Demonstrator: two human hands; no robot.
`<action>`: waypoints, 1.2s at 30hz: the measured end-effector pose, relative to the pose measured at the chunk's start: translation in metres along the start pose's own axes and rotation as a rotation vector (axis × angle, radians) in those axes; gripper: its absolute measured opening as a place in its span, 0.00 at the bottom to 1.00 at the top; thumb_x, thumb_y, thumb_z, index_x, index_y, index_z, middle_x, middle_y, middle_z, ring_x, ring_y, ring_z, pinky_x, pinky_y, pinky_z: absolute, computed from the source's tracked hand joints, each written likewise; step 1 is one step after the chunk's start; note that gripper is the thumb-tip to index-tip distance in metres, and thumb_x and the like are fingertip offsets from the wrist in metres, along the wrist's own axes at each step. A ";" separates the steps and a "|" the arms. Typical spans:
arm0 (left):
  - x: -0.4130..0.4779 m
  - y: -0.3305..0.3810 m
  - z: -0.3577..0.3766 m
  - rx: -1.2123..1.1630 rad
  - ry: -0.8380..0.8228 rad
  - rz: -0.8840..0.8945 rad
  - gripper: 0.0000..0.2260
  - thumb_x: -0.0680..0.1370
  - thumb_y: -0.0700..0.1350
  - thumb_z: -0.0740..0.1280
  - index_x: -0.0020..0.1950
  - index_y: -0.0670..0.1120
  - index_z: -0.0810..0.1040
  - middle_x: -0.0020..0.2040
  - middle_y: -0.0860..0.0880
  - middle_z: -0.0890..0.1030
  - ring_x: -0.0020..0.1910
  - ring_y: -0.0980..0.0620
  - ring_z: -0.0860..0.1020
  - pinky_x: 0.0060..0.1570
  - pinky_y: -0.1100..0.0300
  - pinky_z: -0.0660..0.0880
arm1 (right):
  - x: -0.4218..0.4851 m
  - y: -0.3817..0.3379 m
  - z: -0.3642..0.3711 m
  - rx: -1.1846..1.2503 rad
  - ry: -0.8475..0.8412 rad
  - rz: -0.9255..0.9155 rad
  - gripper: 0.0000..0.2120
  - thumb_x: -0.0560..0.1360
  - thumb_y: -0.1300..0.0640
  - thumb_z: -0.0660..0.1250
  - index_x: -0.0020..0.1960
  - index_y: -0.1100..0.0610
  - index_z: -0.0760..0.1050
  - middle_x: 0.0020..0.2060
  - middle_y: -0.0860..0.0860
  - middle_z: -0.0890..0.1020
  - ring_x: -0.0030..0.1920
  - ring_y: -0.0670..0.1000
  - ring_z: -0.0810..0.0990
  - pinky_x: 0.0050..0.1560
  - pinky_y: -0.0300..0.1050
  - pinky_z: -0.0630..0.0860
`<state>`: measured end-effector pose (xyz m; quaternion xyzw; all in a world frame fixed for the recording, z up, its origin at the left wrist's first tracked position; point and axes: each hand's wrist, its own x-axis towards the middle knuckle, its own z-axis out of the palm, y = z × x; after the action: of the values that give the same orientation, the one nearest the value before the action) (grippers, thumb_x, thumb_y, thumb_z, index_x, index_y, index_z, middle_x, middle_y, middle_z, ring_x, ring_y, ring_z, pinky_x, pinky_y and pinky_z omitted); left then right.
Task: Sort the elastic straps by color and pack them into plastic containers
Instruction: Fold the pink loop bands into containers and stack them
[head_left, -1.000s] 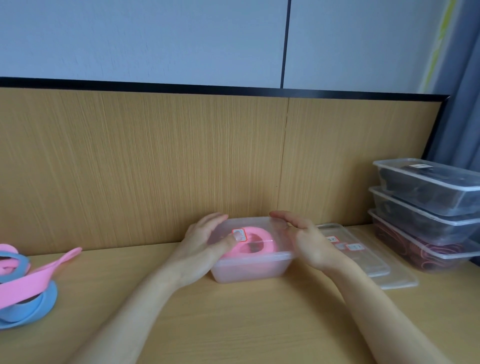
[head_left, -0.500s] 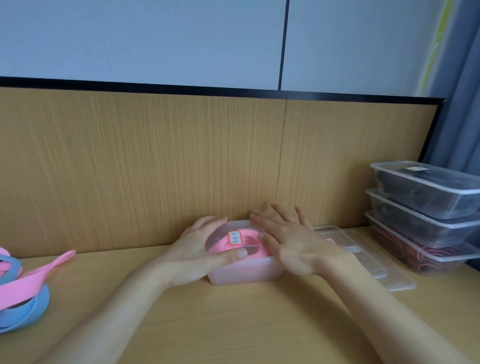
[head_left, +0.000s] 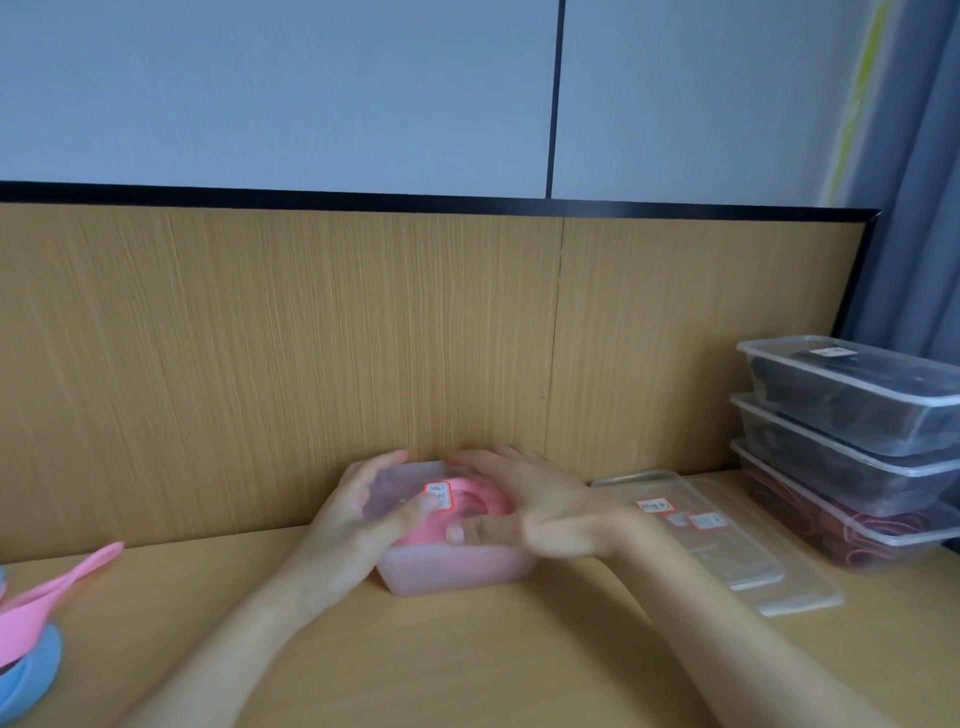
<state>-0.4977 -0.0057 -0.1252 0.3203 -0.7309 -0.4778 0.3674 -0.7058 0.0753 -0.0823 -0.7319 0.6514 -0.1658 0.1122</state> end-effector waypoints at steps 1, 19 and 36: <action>0.001 -0.001 0.000 -0.041 0.013 -0.012 0.35 0.68 0.66 0.77 0.71 0.57 0.73 0.68 0.59 0.74 0.65 0.65 0.74 0.62 0.65 0.71 | 0.000 0.002 0.000 -0.006 -0.023 -0.006 0.44 0.71 0.30 0.68 0.80 0.42 0.56 0.74 0.46 0.66 0.75 0.50 0.60 0.76 0.49 0.55; -0.001 -0.005 -0.004 -0.254 0.047 -0.060 0.34 0.63 0.71 0.76 0.66 0.60 0.79 0.59 0.61 0.83 0.58 0.67 0.80 0.60 0.60 0.72 | -0.008 0.001 0.006 0.098 0.050 0.017 0.46 0.62 0.29 0.75 0.75 0.38 0.62 0.71 0.39 0.69 0.72 0.44 0.65 0.75 0.50 0.63; -0.008 0.006 -0.004 -0.338 -0.039 -0.050 0.27 0.77 0.65 0.61 0.68 0.49 0.78 0.64 0.47 0.82 0.66 0.47 0.79 0.72 0.37 0.66 | -0.019 0.008 0.001 0.468 0.222 0.000 0.46 0.55 0.34 0.79 0.70 0.45 0.72 0.59 0.36 0.79 0.58 0.32 0.77 0.54 0.23 0.69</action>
<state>-0.4909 0.0008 -0.1201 0.2629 -0.6390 -0.6090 0.3895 -0.7146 0.0934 -0.0877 -0.6631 0.6036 -0.3916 0.2065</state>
